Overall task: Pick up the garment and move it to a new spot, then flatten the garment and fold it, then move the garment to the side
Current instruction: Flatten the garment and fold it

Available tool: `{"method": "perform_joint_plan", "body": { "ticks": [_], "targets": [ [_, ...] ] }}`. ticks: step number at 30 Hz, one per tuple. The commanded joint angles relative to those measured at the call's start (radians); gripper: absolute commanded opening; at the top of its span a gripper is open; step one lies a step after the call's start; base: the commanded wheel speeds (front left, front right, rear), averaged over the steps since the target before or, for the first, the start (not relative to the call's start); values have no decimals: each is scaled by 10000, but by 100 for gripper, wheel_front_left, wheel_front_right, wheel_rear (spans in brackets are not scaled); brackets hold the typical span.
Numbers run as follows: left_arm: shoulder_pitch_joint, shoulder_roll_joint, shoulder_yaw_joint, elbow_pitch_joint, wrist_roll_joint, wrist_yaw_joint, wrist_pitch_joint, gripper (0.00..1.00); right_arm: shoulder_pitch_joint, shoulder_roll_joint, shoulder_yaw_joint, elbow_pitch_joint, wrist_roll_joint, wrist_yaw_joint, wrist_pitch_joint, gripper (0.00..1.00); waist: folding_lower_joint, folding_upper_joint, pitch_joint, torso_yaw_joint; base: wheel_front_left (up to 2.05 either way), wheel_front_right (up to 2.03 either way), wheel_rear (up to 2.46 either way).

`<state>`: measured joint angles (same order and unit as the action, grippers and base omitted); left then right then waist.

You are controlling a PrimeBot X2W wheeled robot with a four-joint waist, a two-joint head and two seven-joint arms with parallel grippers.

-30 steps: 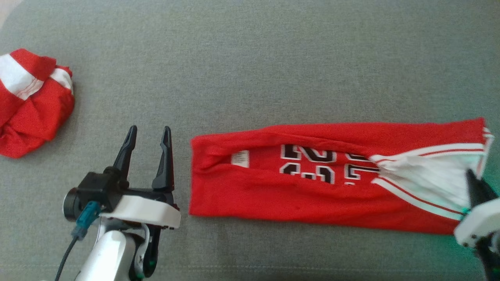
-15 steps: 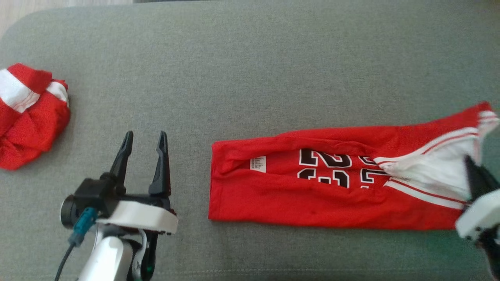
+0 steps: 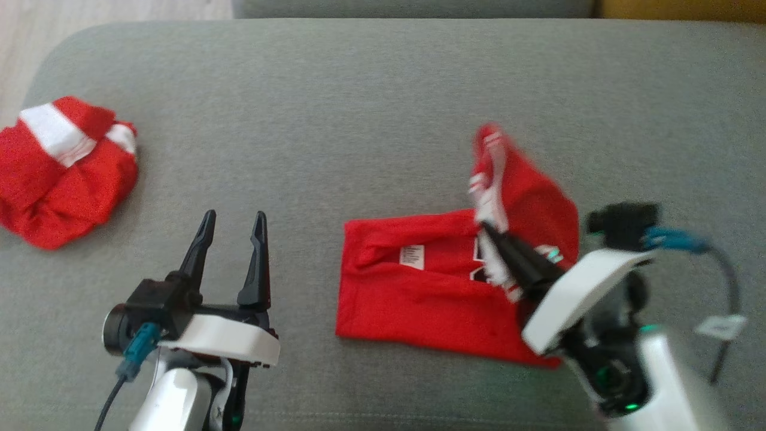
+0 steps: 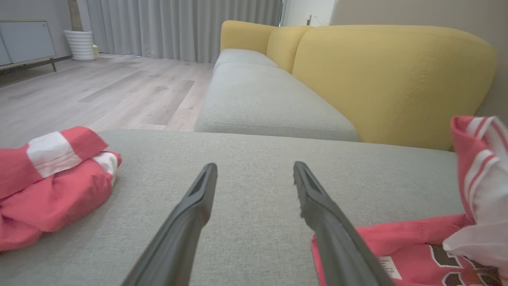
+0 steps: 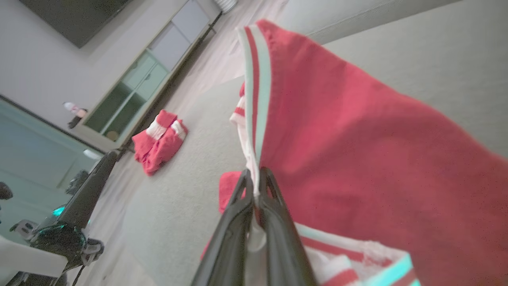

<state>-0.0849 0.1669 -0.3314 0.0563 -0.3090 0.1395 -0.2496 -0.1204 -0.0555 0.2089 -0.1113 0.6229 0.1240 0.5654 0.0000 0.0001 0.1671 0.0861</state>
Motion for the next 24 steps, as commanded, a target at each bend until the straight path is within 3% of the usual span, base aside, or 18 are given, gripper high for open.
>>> {"method": "perform_joint_plan", "body": {
  "ticks": [1,15,16,17,18,24],
  "targets": [
    [-325,114,348,-288,85,-26,-122,100,-529,48,538,-25,157,67,-371,0,0,-1,11,269,0,0,0],
    [-511,-8,309,-243,120,-125,-122,100,-2408,52,3668,4341,2221,67,-3525,0,0,-1,361,1112,0,0,0],
    [-521,-30,309,-239,128,-133,-122,100,-2525,52,3839,4550,2389,67,-3693,7,0,-1,378,1125,0,0,0],
    [-526,-53,311,-231,140,-135,-122,100,-2636,52,4016,4738,2557,67,-3845,40,0,-1,383,1133,0,0,0],
    [-527,-73,315,-225,151,-134,-122,100,-2768,52,4179,4873,2662,67,-4044,100,0,-1,399,1130,0,0,0],
    [-537,-120,374,-207,188,-169,-122,100,-3336,52,4776,4887,3256,67,-4987,100,0,-1,432,1000,0,0,0]
  ]
}}
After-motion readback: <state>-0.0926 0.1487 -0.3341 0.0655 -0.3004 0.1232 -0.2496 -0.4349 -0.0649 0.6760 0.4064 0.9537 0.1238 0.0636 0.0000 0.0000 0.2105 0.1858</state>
